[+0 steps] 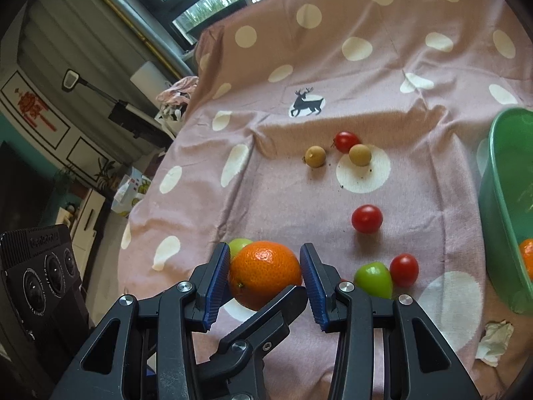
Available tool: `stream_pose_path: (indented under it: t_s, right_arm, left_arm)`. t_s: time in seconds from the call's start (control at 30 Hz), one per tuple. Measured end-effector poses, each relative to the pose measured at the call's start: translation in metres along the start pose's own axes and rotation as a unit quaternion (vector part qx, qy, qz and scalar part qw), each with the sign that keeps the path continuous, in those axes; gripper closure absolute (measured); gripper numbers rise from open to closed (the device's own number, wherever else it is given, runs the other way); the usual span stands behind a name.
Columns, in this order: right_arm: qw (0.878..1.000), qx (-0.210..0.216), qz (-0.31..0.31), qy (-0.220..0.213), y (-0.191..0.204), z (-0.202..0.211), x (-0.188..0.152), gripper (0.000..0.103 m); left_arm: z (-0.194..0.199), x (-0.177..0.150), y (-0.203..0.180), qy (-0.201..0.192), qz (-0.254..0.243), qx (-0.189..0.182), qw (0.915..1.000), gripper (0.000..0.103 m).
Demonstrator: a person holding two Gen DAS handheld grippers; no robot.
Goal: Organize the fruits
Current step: 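Carry the second orange with the right tool toward the green bowl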
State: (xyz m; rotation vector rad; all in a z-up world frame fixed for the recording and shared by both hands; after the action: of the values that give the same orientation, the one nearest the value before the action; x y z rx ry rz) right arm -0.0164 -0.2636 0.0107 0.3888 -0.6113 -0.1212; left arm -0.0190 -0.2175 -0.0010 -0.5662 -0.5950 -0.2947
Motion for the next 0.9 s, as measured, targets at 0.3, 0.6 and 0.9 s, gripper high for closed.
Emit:
stream_pose_path:
  t_s: [0.3,0.6,0.9]
  right_arm:
    - [0.999,0.003,0.002,-0.040,0.000,0.026,0.010,0.057]
    - [0.997,0.001,-0.020,-0.080,-0.019,0.054,0.020,0.057]
    - [0.992,-0.009,-0.049,-0.119,-0.050,0.081,0.027,0.057]
  left_arm:
    - [0.011,0.012,-0.023,-0.027,-0.027,-0.003,0.9992,0.056]
    - [0.009,0.022,-0.059,-0.036,-0.068,-0.015,0.9969,0.056]
    - [-0.005,0.027,-0.097,-0.038,-0.109,-0.037,0.9927,0.056]
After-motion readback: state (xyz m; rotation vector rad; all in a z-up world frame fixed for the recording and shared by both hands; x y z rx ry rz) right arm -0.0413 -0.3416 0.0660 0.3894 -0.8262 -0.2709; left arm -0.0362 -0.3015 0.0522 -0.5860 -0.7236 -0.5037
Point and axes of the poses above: each gripper's, at about its wrist camera, not at the fingertips, and z roughly against the way its jaws point, y to its left, x to its top, the point moved 9 cm from there along -z, roughly the way its jaws point, and after that the axes turned 5 degrees about -x, right-handed, at the moved point
